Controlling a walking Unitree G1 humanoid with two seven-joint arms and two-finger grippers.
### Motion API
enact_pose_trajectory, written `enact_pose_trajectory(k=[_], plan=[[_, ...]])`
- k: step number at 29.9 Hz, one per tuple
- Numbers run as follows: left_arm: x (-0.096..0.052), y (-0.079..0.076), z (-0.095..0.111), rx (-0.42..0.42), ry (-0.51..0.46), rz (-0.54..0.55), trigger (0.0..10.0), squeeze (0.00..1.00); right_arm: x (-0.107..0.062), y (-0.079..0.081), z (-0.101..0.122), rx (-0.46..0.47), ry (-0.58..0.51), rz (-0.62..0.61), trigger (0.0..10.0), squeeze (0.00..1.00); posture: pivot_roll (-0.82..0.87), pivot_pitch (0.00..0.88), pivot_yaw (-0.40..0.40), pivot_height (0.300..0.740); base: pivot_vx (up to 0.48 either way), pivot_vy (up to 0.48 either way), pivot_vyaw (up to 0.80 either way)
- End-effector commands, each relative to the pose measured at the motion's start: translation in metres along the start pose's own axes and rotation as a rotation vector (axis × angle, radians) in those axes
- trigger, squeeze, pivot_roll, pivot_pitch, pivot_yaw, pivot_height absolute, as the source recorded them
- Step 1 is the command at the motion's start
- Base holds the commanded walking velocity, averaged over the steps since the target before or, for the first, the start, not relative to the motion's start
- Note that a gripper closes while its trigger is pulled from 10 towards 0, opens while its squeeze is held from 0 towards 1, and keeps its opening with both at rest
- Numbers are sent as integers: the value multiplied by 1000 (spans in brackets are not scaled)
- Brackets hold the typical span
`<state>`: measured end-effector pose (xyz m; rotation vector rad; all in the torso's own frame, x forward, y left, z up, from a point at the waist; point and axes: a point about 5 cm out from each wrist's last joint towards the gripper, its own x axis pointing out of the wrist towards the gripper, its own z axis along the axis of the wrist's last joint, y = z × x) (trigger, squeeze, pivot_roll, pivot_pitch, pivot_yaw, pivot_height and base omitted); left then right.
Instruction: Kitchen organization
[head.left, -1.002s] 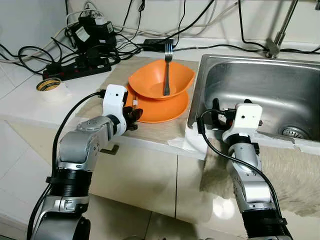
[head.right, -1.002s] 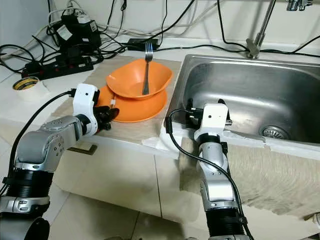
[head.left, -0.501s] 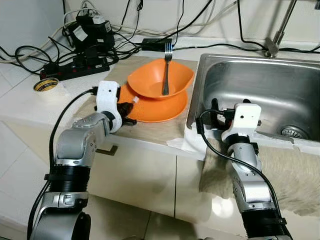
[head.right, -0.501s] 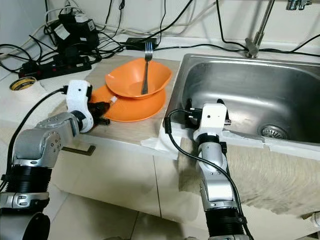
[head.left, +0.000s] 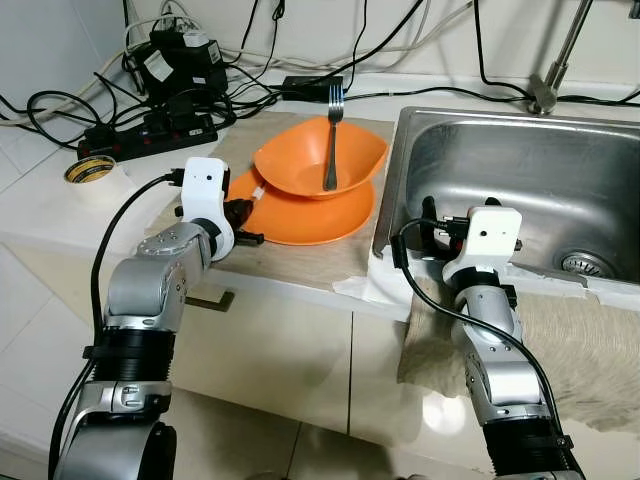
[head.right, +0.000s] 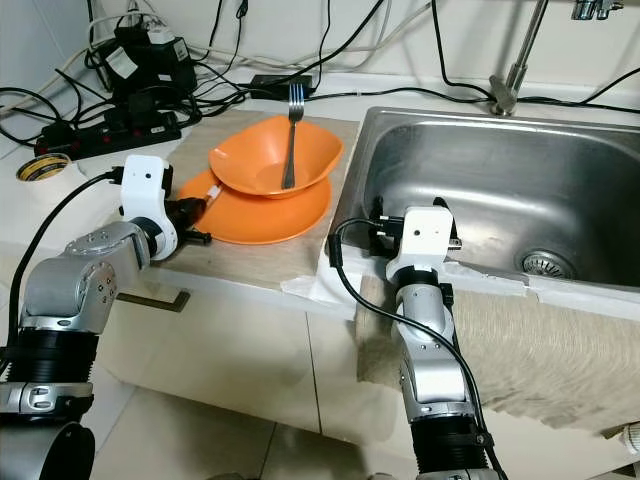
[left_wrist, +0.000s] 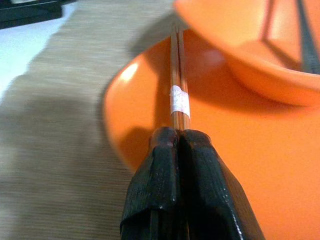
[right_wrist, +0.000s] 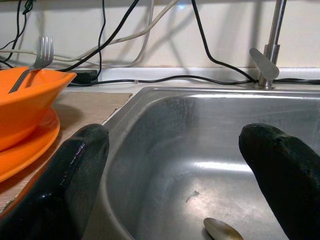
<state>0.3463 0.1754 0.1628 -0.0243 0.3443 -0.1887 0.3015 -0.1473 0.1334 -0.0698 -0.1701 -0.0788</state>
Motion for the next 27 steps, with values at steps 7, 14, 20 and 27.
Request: enact_pose_trajectory(k=[7,14,20,27], plan=[[1,27,12,10,-44,148,0,0,0,2,-1,-6,15,13,10000,0,-1,0,92,740,0,0,0],[1,30,25,17,-105,172,0,0,-1,2,-1,-6,17,12,10000,0,-4,0,93,740,0,0,0],[1,24,39,-4,-180,147,0,0,-1,2,-1,-5,19,9,10000,0,-6,0,96,740,0,0,0],[0,19,56,-25,-283,109,0,0,-1,4,-2,5,32,20,10000,0,-2,0,94,740,0,0,0]])
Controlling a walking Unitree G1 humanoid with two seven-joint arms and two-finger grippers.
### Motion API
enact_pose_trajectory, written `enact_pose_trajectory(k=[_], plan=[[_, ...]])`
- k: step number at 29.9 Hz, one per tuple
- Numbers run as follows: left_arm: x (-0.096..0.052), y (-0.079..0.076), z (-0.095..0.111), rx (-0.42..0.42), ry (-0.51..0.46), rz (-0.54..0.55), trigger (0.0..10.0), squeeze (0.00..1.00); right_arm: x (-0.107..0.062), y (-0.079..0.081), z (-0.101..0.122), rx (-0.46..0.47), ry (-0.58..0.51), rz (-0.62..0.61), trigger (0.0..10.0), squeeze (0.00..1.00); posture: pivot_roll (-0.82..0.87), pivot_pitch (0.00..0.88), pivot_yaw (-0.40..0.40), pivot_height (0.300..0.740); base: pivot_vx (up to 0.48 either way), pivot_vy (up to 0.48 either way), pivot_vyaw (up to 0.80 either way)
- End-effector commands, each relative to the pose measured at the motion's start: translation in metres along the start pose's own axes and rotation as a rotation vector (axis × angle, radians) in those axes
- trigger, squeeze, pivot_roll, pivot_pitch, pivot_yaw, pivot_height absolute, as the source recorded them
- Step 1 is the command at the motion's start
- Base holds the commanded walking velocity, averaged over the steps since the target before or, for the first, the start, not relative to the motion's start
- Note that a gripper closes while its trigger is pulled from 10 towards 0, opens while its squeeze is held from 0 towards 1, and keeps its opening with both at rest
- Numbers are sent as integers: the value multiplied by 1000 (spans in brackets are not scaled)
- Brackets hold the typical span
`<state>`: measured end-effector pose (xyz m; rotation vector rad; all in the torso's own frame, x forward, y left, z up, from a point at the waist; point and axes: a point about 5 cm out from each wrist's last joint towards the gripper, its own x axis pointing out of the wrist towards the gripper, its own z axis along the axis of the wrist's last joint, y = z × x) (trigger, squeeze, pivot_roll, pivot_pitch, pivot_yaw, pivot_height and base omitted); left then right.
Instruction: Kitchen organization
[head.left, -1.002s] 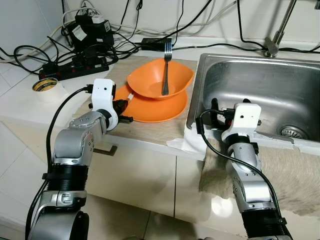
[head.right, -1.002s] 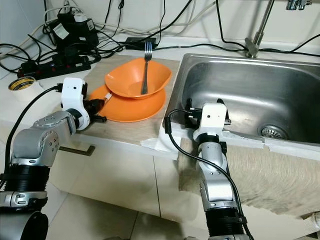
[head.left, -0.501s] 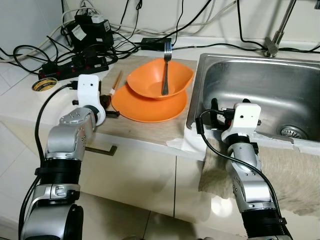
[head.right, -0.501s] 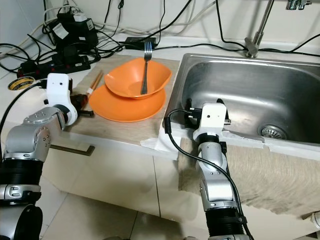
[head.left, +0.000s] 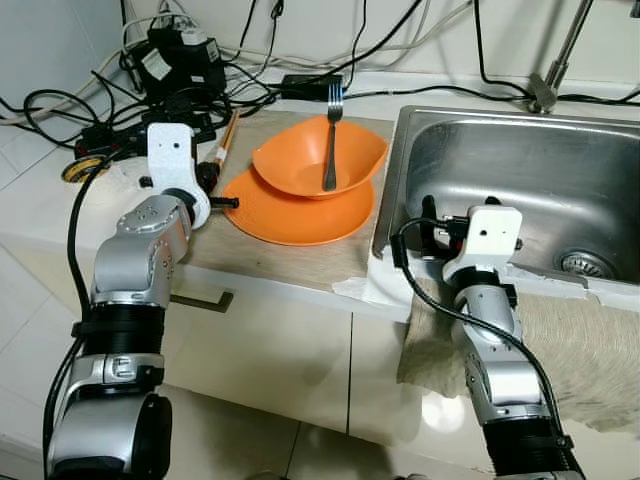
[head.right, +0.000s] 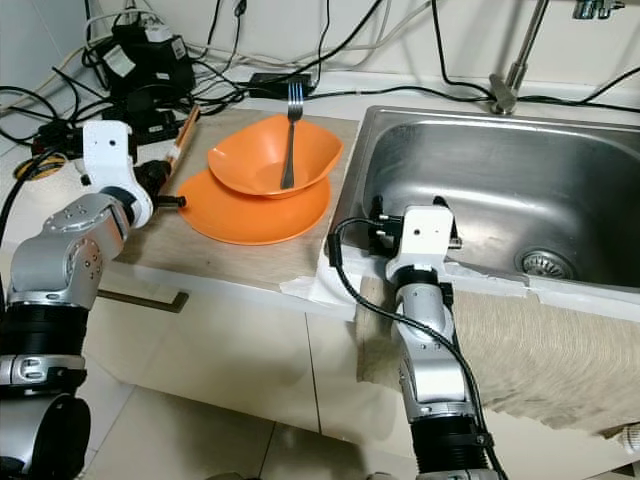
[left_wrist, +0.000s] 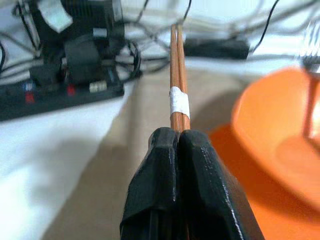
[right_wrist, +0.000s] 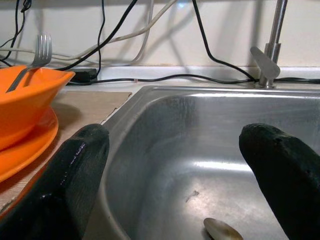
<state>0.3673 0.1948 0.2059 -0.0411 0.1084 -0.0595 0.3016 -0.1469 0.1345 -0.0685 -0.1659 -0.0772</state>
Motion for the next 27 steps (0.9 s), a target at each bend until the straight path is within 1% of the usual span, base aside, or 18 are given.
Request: enact_pose_trajectory(k=[1,6,7,11,13,15,20,22,23,27], plan=[[0,-5,10,-21,-48,-31,0,0,0,3,-2,18,31,17,10000,0,-1,0,93,740,0,0,0],[-2,-19,10,-45,-69,-107,0,0,5,-1,2,48,29,13,10000,0,-1,0,91,740,0,0,0],[-2,-19,10,-45,-69,-107,0,0,5,-1,2,48,29,13,10000,0,-1,0,91,740,0,0,0],[-3,-28,9,-56,-81,-161,0,0,7,-4,4,54,24,9,10000,0,-1,0,90,740,0,0,0],[-4,-31,9,-60,-87,-183,0,0,7,-4,4,54,25,9,10000,0,-1,0,90,740,0,0,0],[-5,-39,11,-77,-101,-232,0,0,7,-3,4,58,27,13,10000,0,-1,0,91,740,0,0,0],[-8,-47,14,-89,-115,-296,0,0,8,-2,5,76,30,26,10000,0,-1,0,92,740,0,0,0],[-11,-53,14,-93,-125,-337,0,0,10,-2,9,94,24,34,10000,0,1,0,93,740,0,0,0],[-11,-53,14,-93,-125,-337,0,0,10,-2,9,94,24,34,10000,0,1,0,93,740,0,0,0],[-14,-61,15,-107,-139,-387,0,0,16,-3,16,116,9,49,10000,0,3,0,94,740,0,0,0]])
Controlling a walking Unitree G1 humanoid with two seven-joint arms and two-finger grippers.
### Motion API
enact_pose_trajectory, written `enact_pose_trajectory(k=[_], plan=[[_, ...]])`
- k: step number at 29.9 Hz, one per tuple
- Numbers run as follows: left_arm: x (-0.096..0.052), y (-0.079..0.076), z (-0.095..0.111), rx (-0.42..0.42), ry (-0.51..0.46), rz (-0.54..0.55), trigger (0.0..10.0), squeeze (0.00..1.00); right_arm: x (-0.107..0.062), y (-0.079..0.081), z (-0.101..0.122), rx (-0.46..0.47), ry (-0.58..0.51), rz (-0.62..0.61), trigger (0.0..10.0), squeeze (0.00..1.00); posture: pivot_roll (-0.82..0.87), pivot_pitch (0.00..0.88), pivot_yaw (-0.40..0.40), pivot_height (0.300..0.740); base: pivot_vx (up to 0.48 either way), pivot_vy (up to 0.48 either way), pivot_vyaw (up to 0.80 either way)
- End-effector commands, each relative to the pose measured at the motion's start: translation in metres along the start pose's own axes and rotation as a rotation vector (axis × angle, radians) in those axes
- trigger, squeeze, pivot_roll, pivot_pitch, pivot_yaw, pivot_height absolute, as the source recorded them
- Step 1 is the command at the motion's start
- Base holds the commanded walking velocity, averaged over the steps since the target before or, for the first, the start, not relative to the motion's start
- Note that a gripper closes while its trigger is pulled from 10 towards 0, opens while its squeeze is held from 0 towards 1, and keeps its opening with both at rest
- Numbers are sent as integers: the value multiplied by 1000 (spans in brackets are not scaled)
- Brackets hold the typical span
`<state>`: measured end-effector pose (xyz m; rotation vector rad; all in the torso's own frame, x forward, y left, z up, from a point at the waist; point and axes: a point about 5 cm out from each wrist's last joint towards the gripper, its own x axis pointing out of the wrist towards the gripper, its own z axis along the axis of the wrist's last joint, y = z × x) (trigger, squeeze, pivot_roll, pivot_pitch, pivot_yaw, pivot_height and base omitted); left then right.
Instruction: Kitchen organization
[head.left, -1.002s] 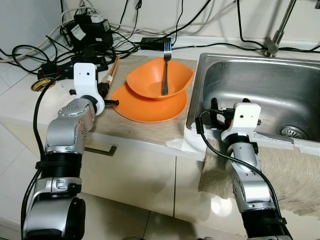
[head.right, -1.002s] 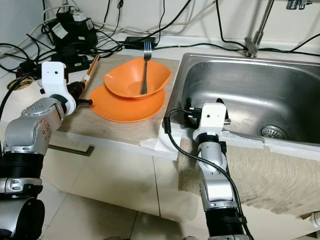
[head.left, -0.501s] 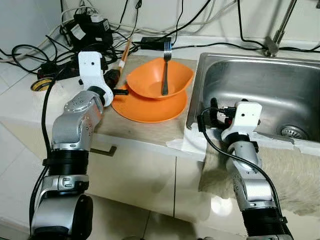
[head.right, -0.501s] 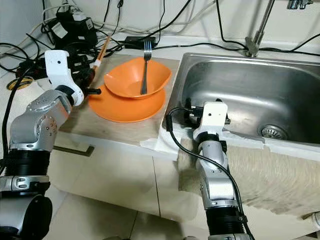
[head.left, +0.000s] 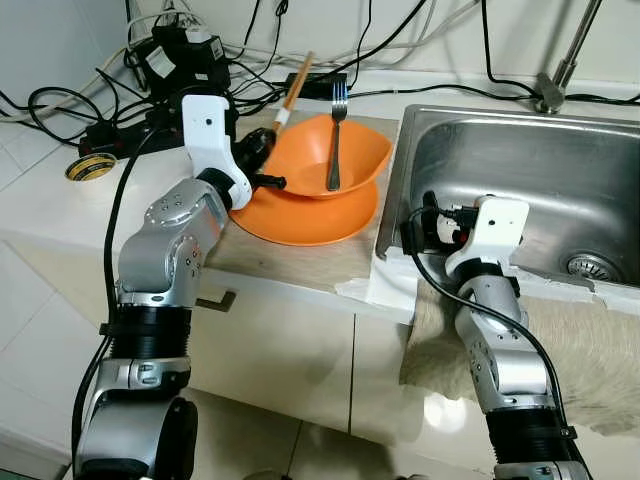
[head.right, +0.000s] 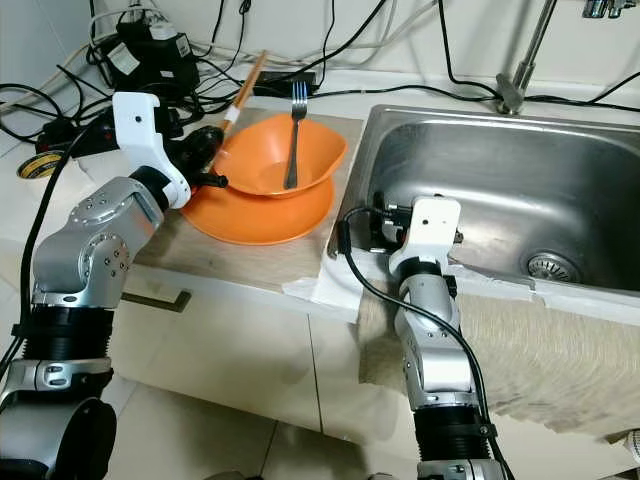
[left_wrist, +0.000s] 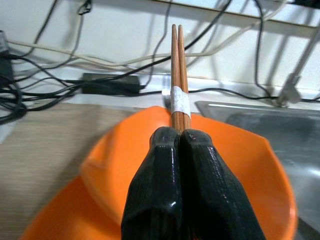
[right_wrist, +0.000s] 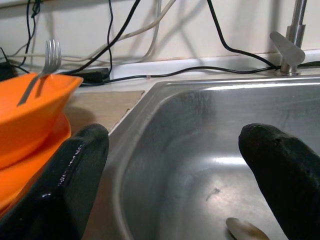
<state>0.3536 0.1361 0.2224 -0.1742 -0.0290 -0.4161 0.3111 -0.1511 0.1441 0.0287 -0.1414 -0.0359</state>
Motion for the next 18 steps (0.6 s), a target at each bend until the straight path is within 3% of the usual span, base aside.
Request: enact_pose_trajectory(k=[1,18], plan=[[-1,-2,2,3,-5,-21,0,0,4,2,8,17,-18,16,10000,0,3,0,94,740,0,0,0],[-4,-22,4,-7,-35,-143,0,0,27,2,25,-268,-52,263,10000,0,7,0,90,740,0,0,0]])
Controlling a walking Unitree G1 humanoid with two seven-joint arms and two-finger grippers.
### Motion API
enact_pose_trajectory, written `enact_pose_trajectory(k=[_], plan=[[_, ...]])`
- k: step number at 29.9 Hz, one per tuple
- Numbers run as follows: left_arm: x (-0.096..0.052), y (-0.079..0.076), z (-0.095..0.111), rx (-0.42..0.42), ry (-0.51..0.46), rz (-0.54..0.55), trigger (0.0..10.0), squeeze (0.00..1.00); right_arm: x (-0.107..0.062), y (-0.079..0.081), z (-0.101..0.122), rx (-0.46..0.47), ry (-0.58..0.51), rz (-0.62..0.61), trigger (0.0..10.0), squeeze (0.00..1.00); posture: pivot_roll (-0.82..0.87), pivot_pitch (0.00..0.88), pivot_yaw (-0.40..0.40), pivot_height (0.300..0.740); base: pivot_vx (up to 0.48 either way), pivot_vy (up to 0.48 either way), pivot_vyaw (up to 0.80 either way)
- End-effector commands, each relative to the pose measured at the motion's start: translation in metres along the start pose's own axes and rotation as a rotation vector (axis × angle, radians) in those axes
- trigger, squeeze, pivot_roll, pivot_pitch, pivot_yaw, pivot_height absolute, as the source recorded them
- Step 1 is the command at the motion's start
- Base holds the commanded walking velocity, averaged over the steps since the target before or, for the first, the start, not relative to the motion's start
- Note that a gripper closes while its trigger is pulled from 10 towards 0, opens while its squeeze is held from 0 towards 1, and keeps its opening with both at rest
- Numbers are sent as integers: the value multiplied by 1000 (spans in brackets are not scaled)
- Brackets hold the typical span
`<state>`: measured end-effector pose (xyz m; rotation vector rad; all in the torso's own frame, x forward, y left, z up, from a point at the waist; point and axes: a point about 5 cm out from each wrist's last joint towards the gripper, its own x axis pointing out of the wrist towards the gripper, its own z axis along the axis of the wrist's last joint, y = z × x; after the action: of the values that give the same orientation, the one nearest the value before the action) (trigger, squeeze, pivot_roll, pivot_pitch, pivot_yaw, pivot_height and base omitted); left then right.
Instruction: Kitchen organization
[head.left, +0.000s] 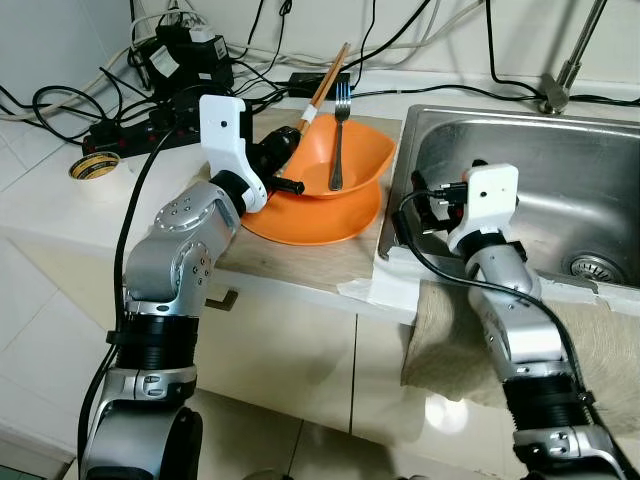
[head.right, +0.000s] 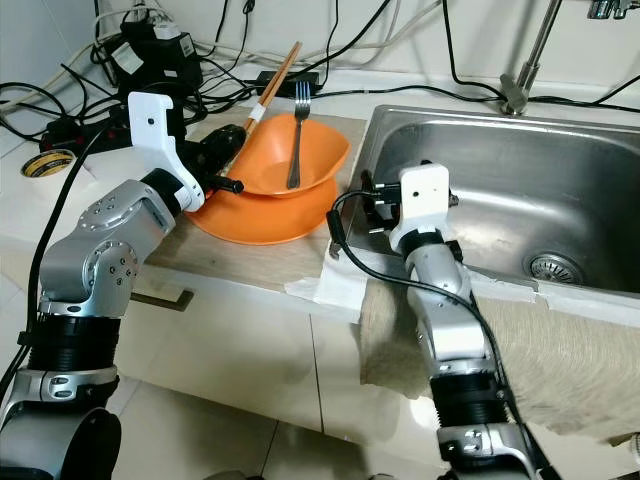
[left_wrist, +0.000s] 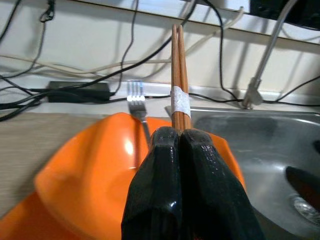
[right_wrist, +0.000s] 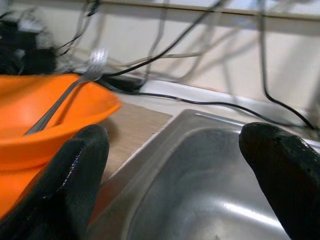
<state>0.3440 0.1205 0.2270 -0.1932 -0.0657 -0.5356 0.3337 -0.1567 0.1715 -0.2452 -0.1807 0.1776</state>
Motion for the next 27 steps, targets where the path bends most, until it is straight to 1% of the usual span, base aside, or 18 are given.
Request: enact_pose_trajectory(k=[1,2,4,8,10,11,14,18,19,20,23,24,27], plan=[[-1,-5,2,5,-6,-36,0,0,4,5,2,-51,-2,70,10000,0,7,0,91,740,0,0,0],[-1,-8,2,3,-5,-54,0,0,6,4,0,-107,17,119,10000,0,6,0,90,740,0,0,0],[0,-11,3,4,-4,-70,0,0,8,3,-2,-155,34,158,10000,0,5,0,91,740,0,0,0],[0,-19,6,1,-10,-118,0,0,14,-3,-2,-261,51,198,10000,0,4,0,91,740,0,0,0],[0,-20,7,5,-8,-125,0,0,16,-4,-2,-277,51,204,10000,0,5,0,90,740,0,0,0],[0,-23,7,6,1,-139,0,0,19,-5,0,-325,49,217,10000,0,5,0,90,740,0,0,0],[0,-26,5,8,18,-153,0,0,22,-5,1,-384,47,232,10000,0,7,0,88,740,0,0,0],[-1,-28,-1,6,65,-163,0,0,28,-3,5,-466,23,251,10000,0,9,0,86,740,0,0,0],[-2,-28,-5,9,93,-160,0,0,30,-1,9,-513,-1,258,10000,0,11,0,85,740,0,0,0],[-2,-27,-7,10,101,-158,0,0,30,-1,11,-533,-9,261,10000,0,12,0,85,740,0,0,0],[-3,-26,-10,-1,124,-148,0,0,31,0,16,-572,-40,258,10000,0,13,0,84,740,0,0,0],[-3,-26,-10,-1,124,-148,0,0,31,0,16,-572,-40,258,10000,0,13,0,84,740,0,0,0],[-3,-25,-12,-5,134,-145,0,0,32,0,21,-619,-70,255,10000,0,12,0,84,740,0,0,0]])
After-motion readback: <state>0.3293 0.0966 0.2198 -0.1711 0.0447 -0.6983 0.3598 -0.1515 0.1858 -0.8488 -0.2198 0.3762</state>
